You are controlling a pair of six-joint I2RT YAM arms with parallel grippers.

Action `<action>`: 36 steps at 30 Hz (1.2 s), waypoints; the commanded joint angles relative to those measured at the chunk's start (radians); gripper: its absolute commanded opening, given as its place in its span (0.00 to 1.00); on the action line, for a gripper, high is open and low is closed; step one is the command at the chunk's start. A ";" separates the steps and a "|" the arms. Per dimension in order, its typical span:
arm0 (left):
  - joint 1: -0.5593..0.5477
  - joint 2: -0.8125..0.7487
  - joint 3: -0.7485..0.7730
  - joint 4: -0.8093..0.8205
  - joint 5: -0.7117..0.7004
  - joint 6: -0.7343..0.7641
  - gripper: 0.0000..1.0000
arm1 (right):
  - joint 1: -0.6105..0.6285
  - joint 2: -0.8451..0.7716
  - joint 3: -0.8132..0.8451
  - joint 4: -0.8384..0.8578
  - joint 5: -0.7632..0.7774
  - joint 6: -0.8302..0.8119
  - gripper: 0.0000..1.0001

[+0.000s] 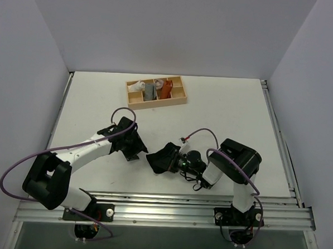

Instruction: Roll the underwear

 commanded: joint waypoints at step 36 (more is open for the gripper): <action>-0.154 0.326 0.233 -0.082 -0.040 0.092 0.02 | -0.006 -0.458 0.144 -0.983 0.189 -0.332 0.39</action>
